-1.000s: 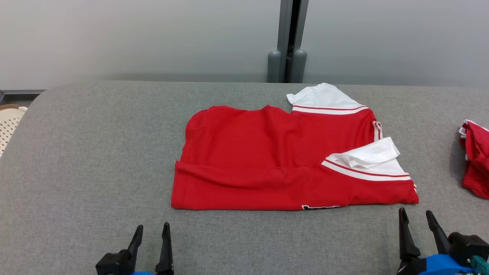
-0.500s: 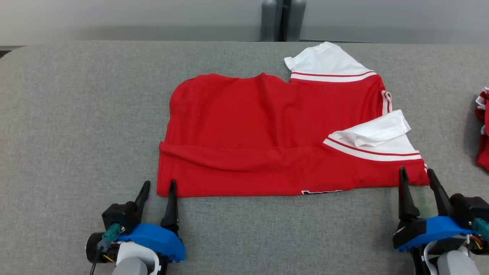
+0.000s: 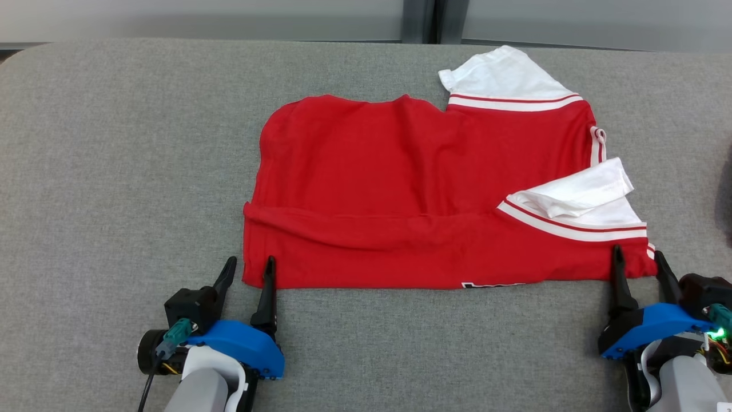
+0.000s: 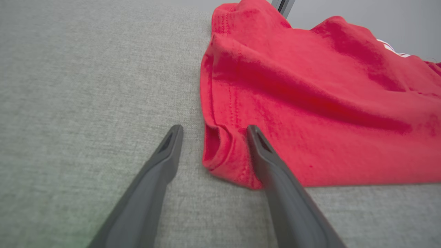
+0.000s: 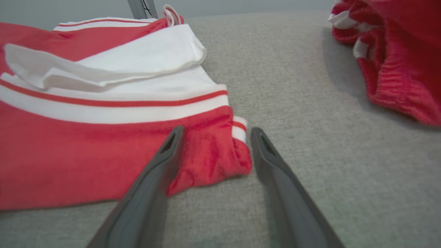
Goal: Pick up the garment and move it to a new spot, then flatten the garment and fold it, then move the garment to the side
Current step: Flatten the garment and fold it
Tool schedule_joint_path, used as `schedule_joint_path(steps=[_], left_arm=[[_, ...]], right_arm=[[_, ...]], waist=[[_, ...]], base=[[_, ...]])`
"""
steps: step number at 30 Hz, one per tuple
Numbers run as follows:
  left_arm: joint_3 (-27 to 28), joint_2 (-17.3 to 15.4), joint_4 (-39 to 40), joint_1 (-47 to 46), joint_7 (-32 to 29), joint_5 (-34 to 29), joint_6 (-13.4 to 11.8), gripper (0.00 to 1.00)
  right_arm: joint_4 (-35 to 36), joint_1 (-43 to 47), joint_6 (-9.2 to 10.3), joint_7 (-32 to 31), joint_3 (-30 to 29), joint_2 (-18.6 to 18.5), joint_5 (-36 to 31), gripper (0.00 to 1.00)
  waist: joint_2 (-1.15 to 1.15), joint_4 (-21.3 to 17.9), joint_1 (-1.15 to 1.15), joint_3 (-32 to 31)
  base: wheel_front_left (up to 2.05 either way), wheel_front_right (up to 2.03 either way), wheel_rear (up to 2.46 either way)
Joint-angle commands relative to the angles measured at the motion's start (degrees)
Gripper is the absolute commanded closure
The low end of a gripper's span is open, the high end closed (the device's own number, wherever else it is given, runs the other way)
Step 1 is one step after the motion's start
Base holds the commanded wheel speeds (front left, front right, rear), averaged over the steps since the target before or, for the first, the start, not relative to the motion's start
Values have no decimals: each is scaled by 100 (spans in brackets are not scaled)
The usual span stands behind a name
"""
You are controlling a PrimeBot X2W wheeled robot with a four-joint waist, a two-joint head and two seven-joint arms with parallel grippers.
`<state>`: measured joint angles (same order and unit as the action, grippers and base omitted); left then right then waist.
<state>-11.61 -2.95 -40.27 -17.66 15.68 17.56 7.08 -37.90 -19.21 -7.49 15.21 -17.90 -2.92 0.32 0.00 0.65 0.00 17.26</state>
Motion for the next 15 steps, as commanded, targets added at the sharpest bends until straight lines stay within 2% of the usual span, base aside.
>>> schedule_joint_path(steps=[1, 2, 3, 4, 5, 6, 7, 9, 15], left_arm=[[-37, 8, -178, 56, -99, 28, 25, 0], [-58, 8, -187, 53, -99, 38, 27, 0], [-79, 8, -199, 52, -99, 48, 30, 0], [-105, 8, -212, 61, -99, 63, 33, 0], [-137, 8, -225, 69, -99, 61, 36, 31], [-178, 12, -251, 80, -99, 67, 40, 85], [-251, 22, -274, 79, -101, 28, 45, 100], [-315, 29, -244, 69, -100, 36, 53, 100], [-41, 2, 297, 33, -52, 165, 53, 100]], right_arm=[[-209, -60, 0, -16, -18, 2, -21, 0], [-359, -82, 1, -31, -35, 6, 20, 8], [-483, -101, 2, -39, -46, 9, 50, 54], [-579, -124, 2, -51, -37, 12, 116, 86], [-647, -149, 2, -53, -19, 16, 177, 100], [-667, -165, 1, -53, 18, 20, 231, 100], [-628, -177, 1, -50, 49, 28, 298, 100], [-462, -171, 0, -29, 122, 24, 430, 100], [323, -81, 0, -8, 232, -6, 897, 100]], waist=[[0, 14, 0, 5], [0, 22, 0, 4], [0, 27, 0, 0], [0, 30, 0, -6], [0, 30, 0, -13], [0, 26, 0, -25], [0, 21, 0, -35], [0, 14, 0, -87], [0, -14, 0, -430]], base=[[0, 0, 0], [0, 0, 0], [0, 0, 0], [0, 0, 0], [0, 0, 0], [0, 0, 0], [0, 0, 0], [0, 0, 0], [0, 0, 0]])
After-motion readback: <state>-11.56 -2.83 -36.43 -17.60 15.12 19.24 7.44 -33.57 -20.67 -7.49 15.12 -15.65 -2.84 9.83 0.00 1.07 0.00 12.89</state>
